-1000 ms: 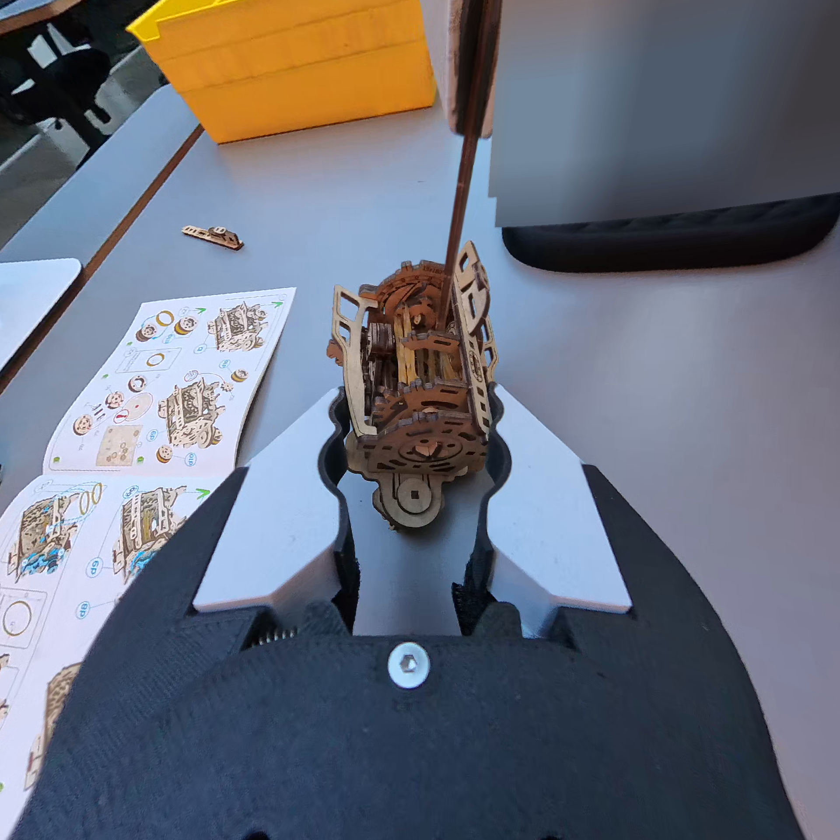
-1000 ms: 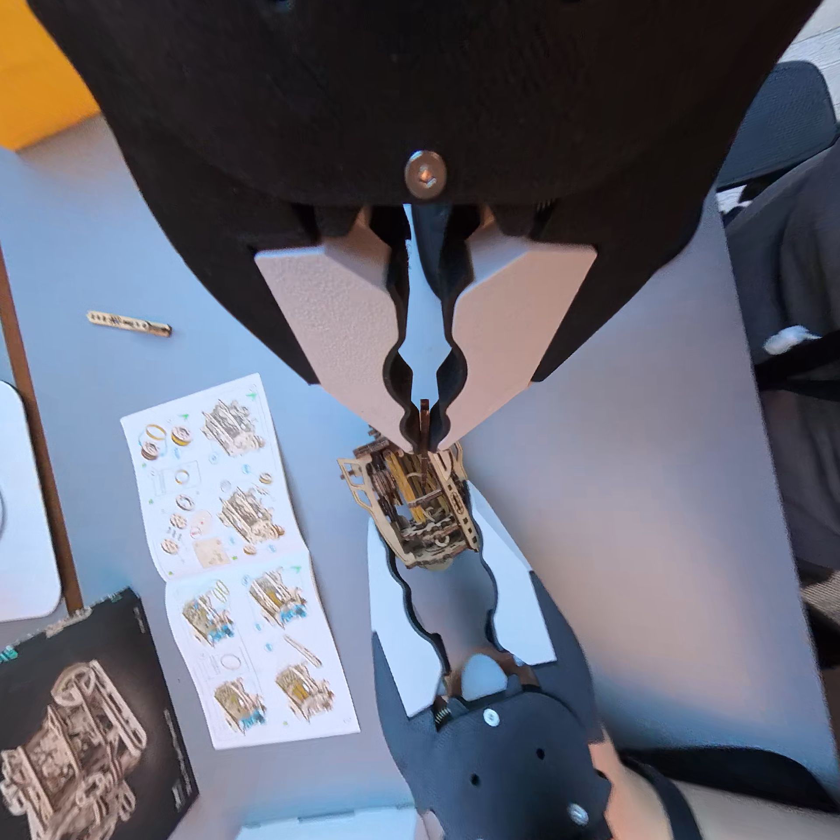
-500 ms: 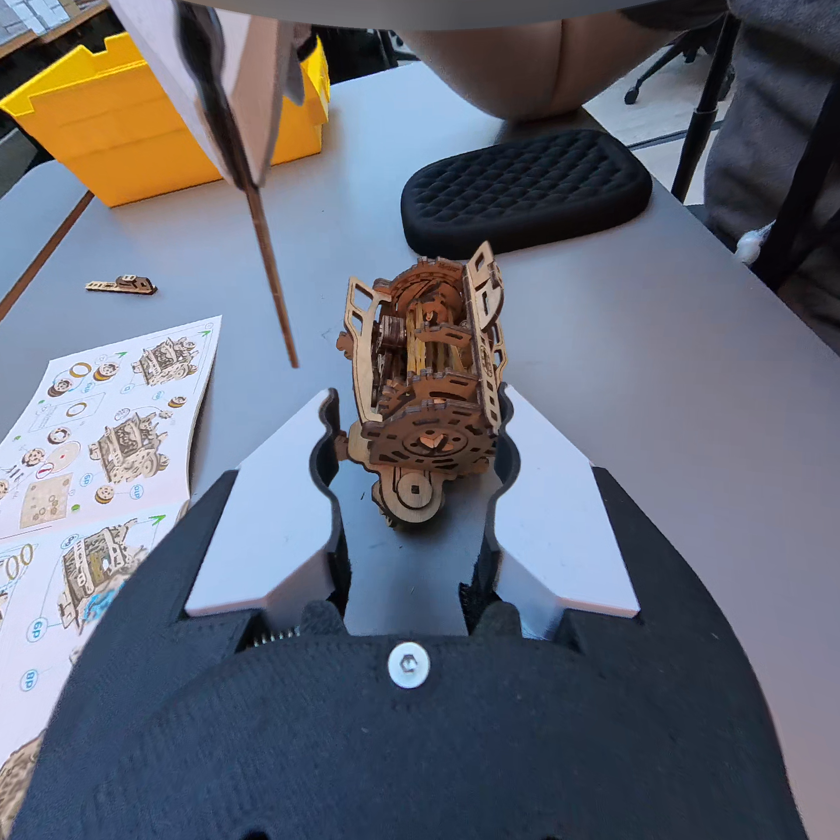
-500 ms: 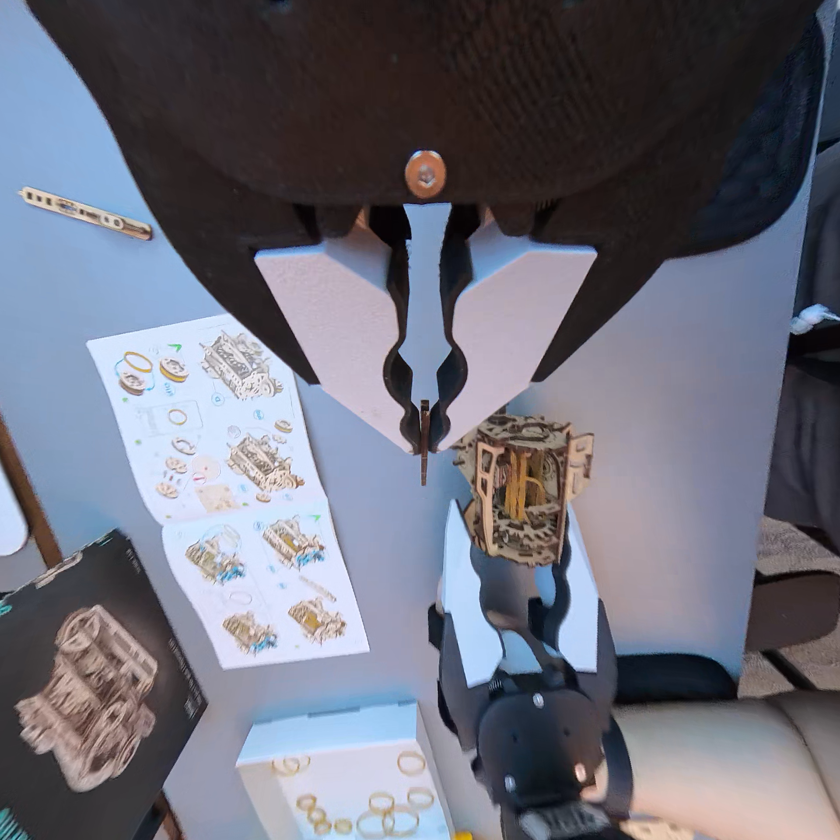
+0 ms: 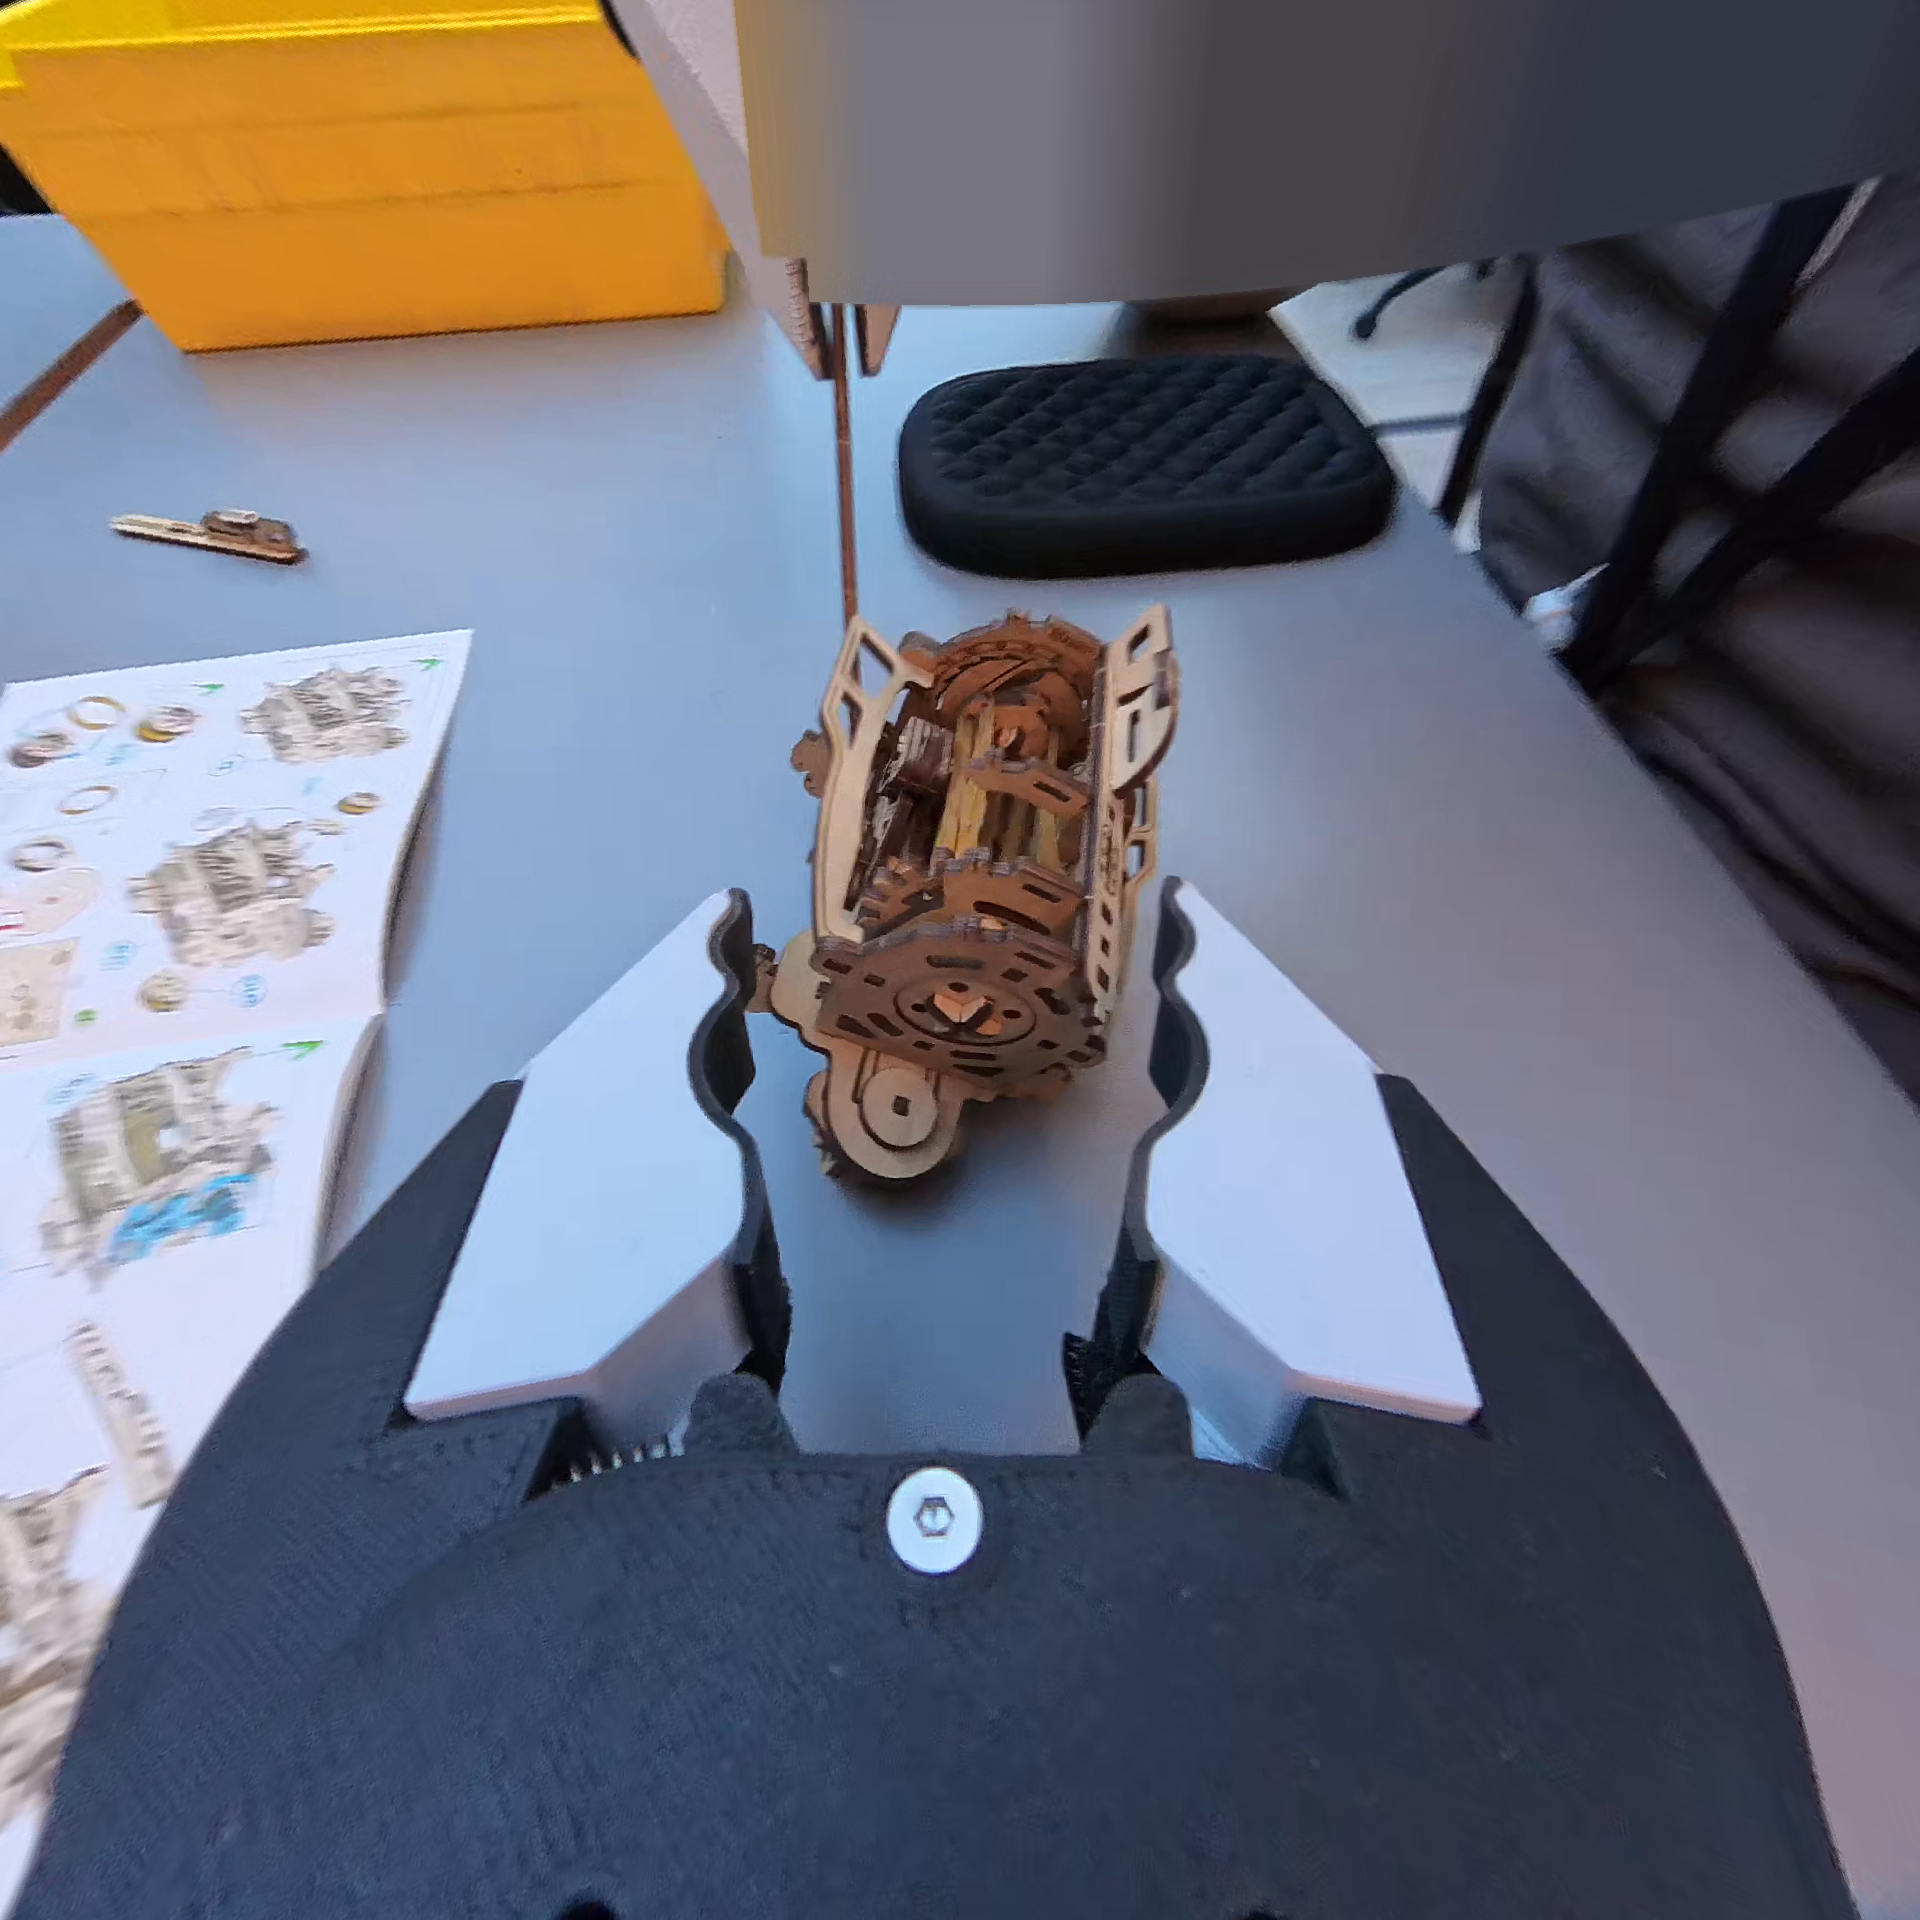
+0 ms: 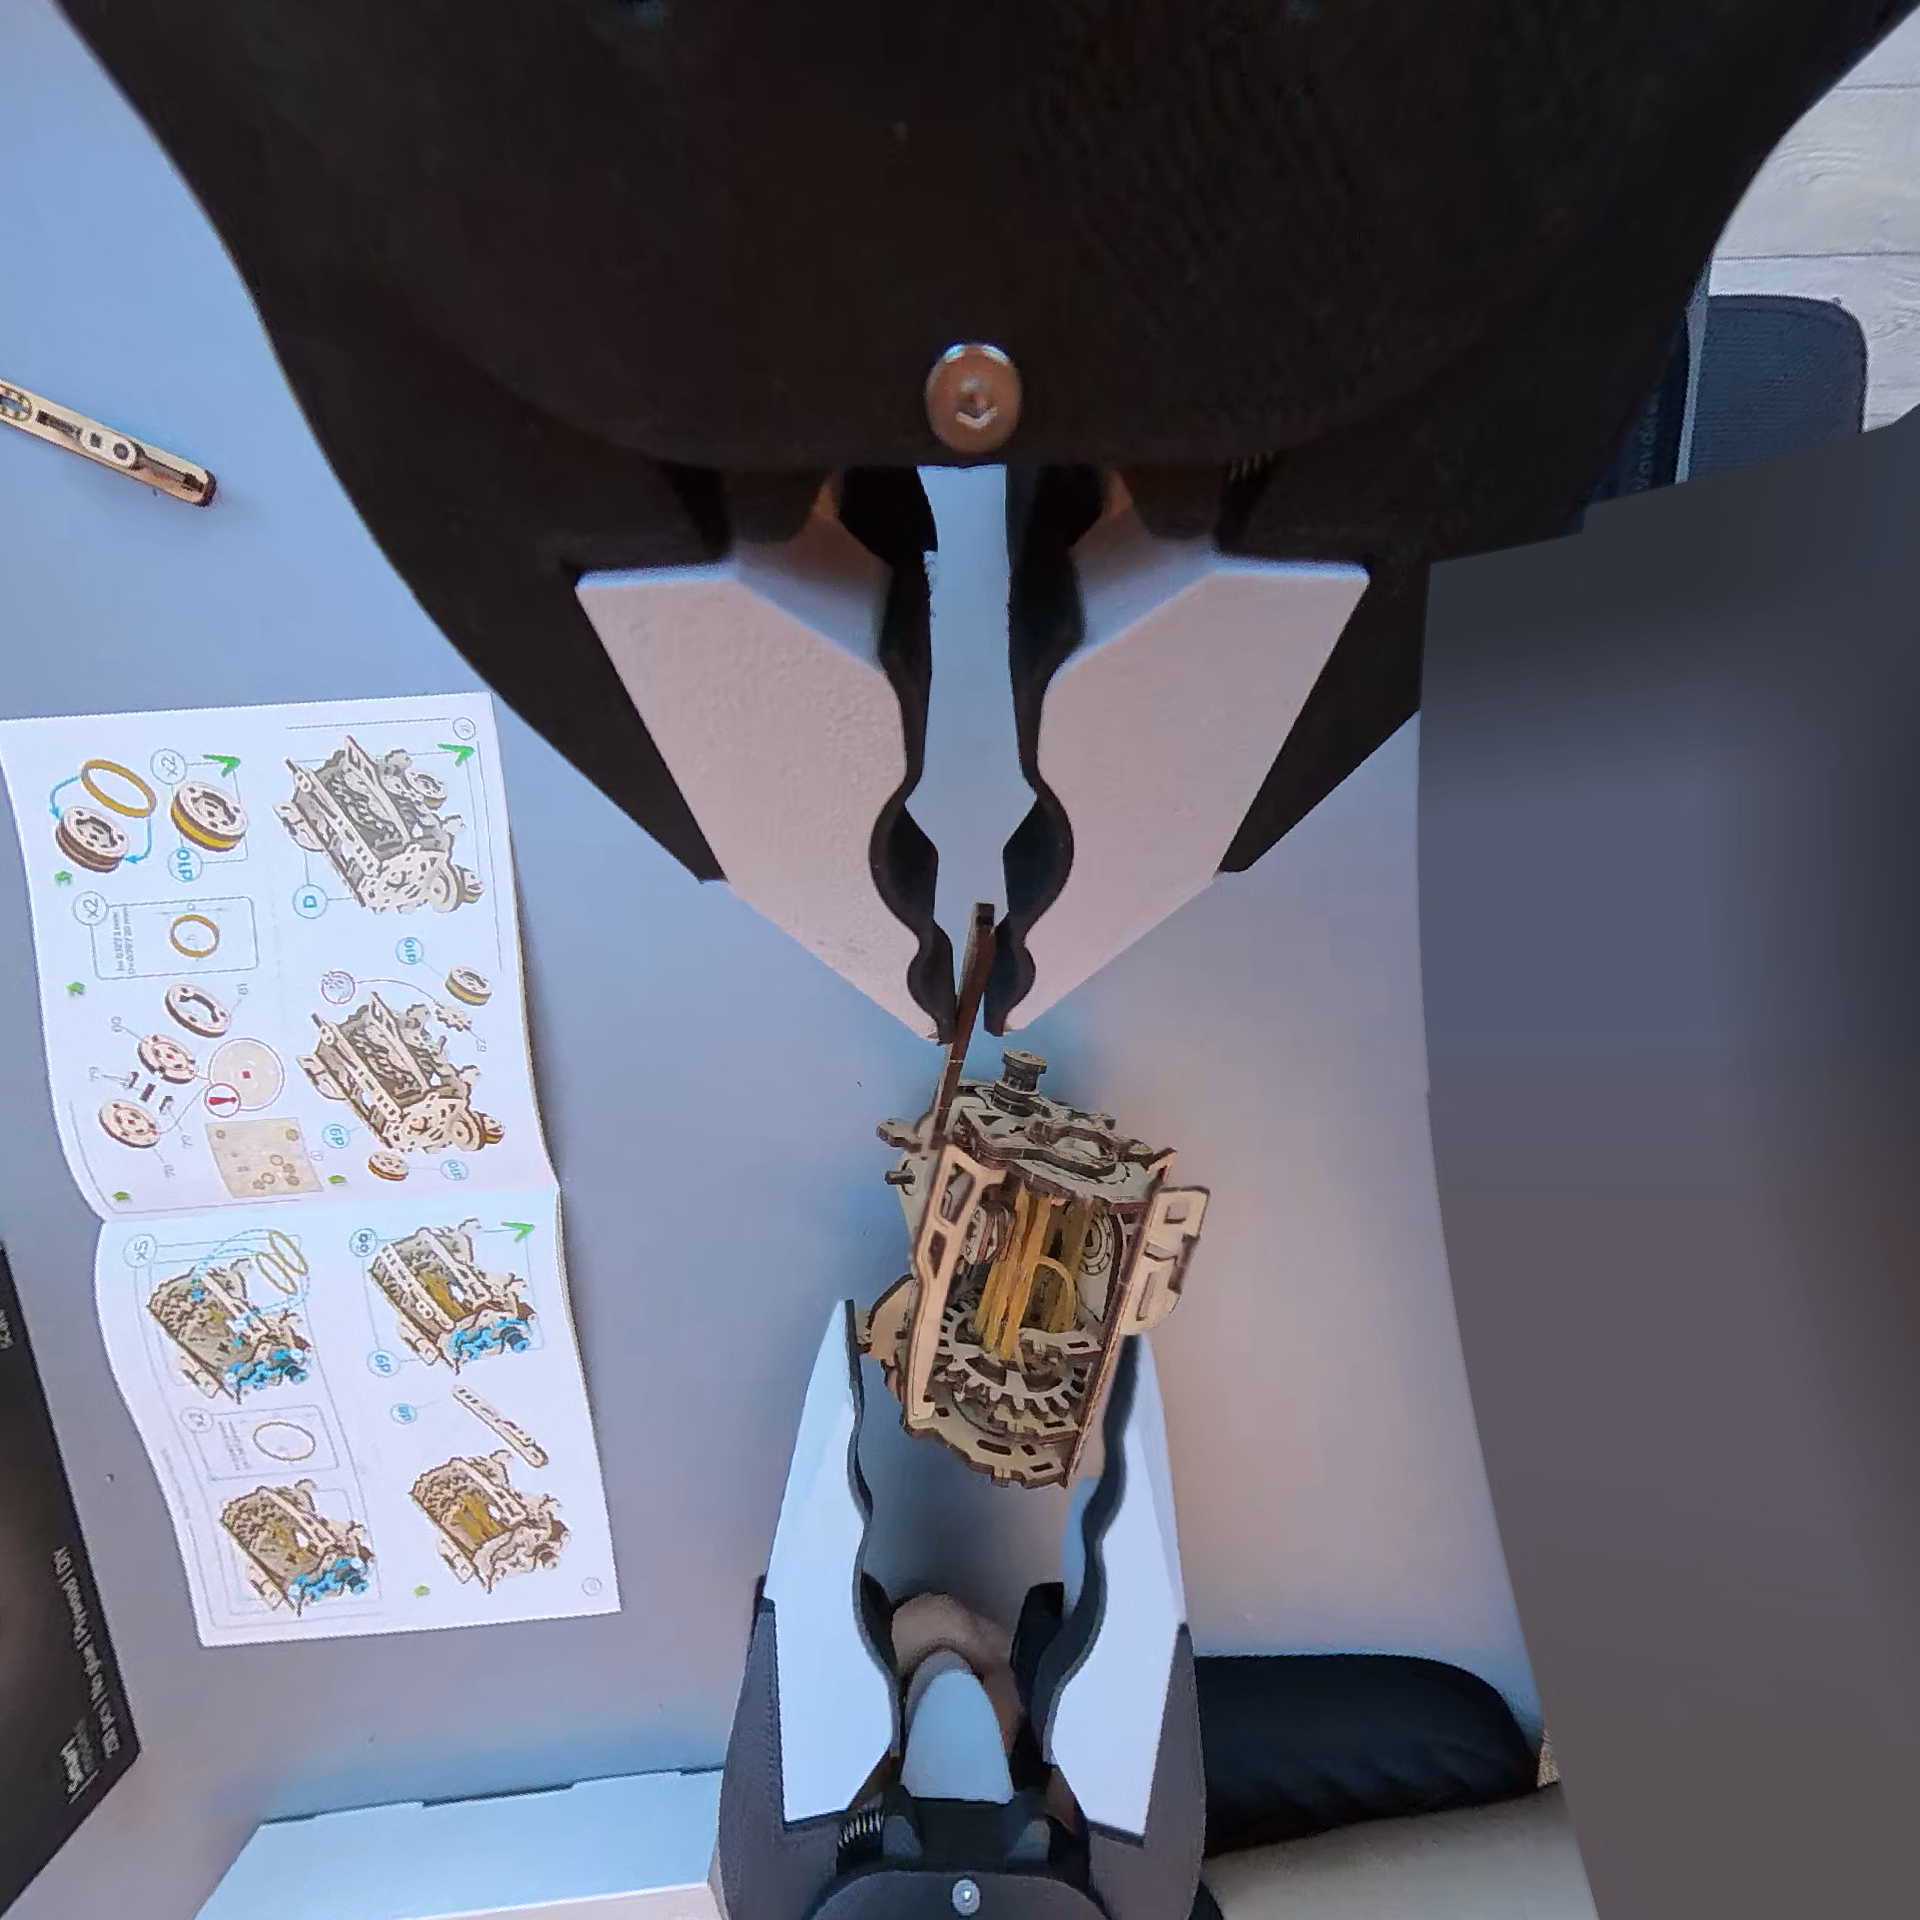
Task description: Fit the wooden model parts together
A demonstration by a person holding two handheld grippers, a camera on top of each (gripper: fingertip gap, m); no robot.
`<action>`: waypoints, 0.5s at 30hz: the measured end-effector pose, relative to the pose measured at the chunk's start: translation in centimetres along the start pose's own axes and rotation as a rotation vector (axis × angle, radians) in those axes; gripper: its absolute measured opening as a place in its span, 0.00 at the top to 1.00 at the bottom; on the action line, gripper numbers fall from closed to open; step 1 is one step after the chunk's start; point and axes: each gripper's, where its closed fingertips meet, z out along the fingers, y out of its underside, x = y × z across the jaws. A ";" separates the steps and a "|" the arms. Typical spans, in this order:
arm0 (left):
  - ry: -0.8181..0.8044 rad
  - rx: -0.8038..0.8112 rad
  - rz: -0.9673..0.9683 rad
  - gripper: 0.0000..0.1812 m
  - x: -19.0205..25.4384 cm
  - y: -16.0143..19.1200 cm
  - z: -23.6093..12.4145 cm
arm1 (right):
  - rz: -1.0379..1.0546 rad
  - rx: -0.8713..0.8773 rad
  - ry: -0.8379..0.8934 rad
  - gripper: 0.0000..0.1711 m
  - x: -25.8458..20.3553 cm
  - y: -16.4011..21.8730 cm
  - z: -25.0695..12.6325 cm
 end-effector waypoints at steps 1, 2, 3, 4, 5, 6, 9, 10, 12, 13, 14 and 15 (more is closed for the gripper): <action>0.034 0.013 -0.015 0.56 0.5 -0.1 -0.2 | -0.010 0.006 -0.001 0.98 -0.1 -0.1 0.0; 0.045 0.016 -0.028 0.56 0.6 -0.1 -0.4 | -0.015 0.009 0.001 0.99 -0.1 -0.2 0.1; 0.055 0.026 -0.037 0.54 0.7 -0.2 -0.6 | -0.016 0.006 0.008 0.99 0.0 -0.2 0.1; 0.066 0.044 -0.047 0.52 0.9 -0.5 -0.8 | -0.018 0.007 0.015 0.99 0.2 -0.1 0.2; 0.062 0.063 -0.054 0.52 0.8 -0.8 -1.1 | -0.022 0.015 0.013 0.99 0.3 -0.2 0.3; 0.049 0.080 -0.056 0.52 0.5 -1.1 -1.4 | -0.029 0.028 0.007 0.99 0.3 -0.4 0.4; -0.062 0.055 -0.076 0.52 -1.0 -1.1 -2.3 | -0.038 0.066 0.019 0.99 0.8 -0.8 0.9; -0.101 0.039 -0.106 0.50 -1.3 -1.0 -2.6 | -0.037 0.058 0.011 0.99 0.7 -0.6 1.1; -0.180 -0.001 -0.173 0.50 -1.3 -0.9 -3.0 | -0.038 0.010 0.013 0.99 0.6 0.1 1.4; -0.200 -0.016 -0.197 0.50 -0.7 -0.9 -3.1 | -0.047 -0.007 0.023 0.99 0.7 0.4 1.4; -0.233 -0.027 -0.212 0.50 -0.2 -0.9 -3.1 | -0.055 -0.018 0.032 0.99 0.7 0.5 1.3; -0.287 -0.045 -0.223 0.50 0.1 -0.6 -3.2 | -0.057 -0.024 0.034 0.99 0.7 0.5 1.1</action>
